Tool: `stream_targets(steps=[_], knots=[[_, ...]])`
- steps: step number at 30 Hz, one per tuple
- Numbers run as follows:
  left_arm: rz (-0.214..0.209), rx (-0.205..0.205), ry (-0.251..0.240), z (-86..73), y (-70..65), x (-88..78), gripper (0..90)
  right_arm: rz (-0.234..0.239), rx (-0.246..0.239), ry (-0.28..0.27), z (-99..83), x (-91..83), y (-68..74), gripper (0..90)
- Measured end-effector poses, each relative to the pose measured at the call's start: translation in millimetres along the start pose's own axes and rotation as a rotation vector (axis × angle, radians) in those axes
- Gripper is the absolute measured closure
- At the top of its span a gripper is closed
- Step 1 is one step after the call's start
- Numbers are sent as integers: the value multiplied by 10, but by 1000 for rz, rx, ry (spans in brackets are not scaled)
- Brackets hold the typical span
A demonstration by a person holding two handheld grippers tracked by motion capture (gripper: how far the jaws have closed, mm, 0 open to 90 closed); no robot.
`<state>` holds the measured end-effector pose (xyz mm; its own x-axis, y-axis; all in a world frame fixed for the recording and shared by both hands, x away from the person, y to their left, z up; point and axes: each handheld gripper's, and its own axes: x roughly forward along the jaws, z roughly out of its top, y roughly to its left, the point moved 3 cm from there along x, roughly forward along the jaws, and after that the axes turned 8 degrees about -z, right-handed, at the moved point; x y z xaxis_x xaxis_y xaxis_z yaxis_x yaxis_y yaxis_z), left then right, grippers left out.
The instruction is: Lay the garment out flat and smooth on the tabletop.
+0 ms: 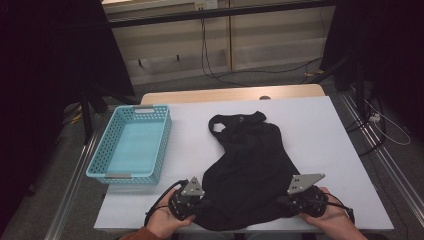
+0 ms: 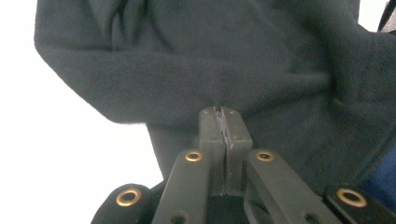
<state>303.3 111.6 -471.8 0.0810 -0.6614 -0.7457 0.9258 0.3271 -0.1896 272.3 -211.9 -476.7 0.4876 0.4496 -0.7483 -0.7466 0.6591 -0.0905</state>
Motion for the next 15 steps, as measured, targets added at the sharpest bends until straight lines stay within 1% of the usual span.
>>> stream_targets(steps=[2, 4, 6, 9, 11, 15], knots=[[19, -13, 6, -39, -7, -42, 891, 0, 0, 5, -12, -16, 16, 900], [33, -18, 13, -75, -13, -80, 891, -1, 2, 8, -21, -30, 28, 900], [39, -25, 17, -102, -17, -109, 892, 1, 6, 12, -35, -48, 53, 900], [33, -34, 16, -138, -36, -140, 892, 5, 1, 16, -53, -73, 107, 900], [26, -26, 23, -155, -51, -157, 892, 4, 1, 18, -60, -84, 140, 900], [32, -34, 20, -170, -65, -167, 891, 5, 3, 17, -64, -94, 182, 900]])
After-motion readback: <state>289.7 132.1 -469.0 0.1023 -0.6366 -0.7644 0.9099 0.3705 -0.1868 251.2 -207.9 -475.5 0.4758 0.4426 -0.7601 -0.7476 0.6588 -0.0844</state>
